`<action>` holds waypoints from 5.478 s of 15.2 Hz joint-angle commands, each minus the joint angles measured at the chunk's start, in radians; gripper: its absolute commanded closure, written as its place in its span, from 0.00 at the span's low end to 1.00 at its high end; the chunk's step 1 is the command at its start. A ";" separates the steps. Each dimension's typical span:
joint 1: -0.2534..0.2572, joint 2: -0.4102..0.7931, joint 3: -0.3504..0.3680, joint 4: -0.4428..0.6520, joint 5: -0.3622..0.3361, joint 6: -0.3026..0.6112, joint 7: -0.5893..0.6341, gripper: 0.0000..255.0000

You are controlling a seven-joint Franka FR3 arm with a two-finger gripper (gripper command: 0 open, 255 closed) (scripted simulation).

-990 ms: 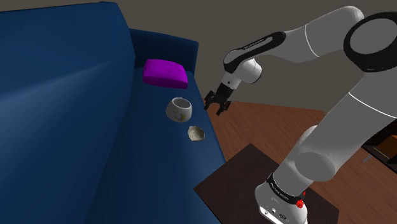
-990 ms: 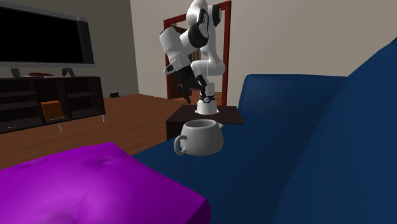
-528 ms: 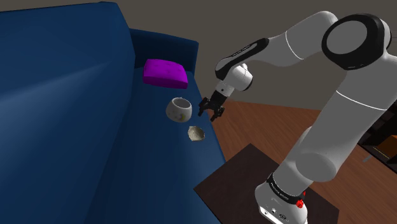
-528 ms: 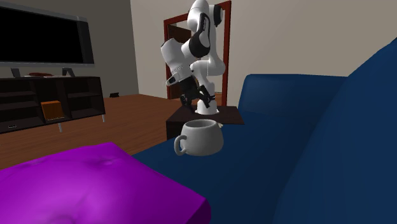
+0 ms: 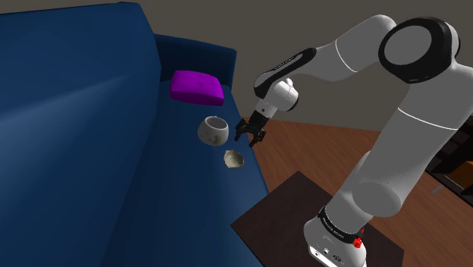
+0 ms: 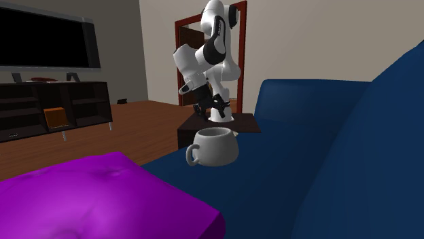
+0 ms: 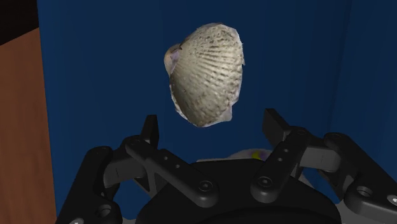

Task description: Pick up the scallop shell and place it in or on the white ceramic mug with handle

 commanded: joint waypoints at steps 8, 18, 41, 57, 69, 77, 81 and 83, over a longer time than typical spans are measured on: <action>0.000 0.000 0.000 0.000 0.000 0.000 0.000 1.00; 0.014 0.122 0.013 0.021 -0.079 -0.008 -0.041 0.00; 0.021 0.180 0.042 0.011 -0.014 0.052 -0.082 1.00; 0.032 -0.030 0.002 0.004 -0.180 -0.102 0.085 1.00; 0.025 -0.157 -0.002 0.042 -0.268 -0.238 0.188 1.00; 0.019 -0.219 0.000 0.084 -0.306 -0.328 0.241 1.00; 0.018 -0.062 -0.014 0.266 -0.271 -0.372 0.213 1.00; 0.012 0.016 -0.018 0.363 -0.253 -0.401 0.204 1.00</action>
